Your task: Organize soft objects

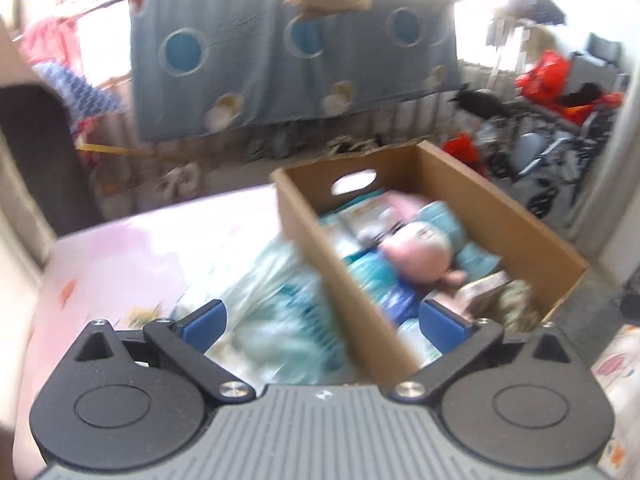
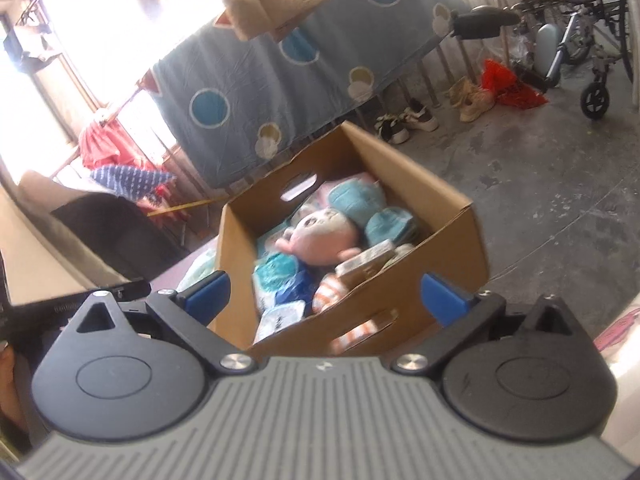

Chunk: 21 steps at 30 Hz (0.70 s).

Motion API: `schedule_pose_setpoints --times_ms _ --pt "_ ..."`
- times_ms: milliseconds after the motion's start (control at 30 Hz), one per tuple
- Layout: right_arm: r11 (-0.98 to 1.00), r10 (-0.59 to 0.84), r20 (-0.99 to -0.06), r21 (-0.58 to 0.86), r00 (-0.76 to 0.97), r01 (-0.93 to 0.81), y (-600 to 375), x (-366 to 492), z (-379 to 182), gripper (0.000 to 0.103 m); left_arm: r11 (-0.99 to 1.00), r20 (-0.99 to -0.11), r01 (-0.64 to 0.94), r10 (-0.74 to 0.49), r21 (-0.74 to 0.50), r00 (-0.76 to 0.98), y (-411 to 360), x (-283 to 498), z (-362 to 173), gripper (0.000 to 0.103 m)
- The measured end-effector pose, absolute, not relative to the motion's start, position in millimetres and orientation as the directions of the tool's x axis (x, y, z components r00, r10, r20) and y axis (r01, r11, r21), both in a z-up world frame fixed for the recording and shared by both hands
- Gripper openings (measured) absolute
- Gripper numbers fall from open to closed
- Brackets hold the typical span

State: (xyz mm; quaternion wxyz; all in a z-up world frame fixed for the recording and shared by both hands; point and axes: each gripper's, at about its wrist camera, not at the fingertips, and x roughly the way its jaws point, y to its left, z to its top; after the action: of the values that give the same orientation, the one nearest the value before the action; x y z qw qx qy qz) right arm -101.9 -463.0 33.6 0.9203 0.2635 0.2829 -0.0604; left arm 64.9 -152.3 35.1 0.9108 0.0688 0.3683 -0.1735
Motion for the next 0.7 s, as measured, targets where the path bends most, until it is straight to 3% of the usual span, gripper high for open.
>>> schedule_pose_setpoints --times_ms 333,467,700 --pt "0.965 0.027 -0.668 0.211 0.744 0.154 -376.9 -58.3 16.0 0.102 0.991 -0.729 0.125 -0.047 0.053 0.683 -102.5 34.9 -0.5 0.103" --pt "0.973 0.058 -0.694 0.199 0.718 0.114 -362.0 -45.3 12.6 0.102 0.983 -0.763 0.17 -0.055 0.073 0.644 -106.1 26.4 -4.8 0.103" --pt "0.979 0.088 -0.709 0.19 0.699 0.07 -351.0 -37.7 15.6 0.102 0.988 -0.764 0.155 -0.102 -0.003 0.637 -107.6 18.1 -1.3 0.103"
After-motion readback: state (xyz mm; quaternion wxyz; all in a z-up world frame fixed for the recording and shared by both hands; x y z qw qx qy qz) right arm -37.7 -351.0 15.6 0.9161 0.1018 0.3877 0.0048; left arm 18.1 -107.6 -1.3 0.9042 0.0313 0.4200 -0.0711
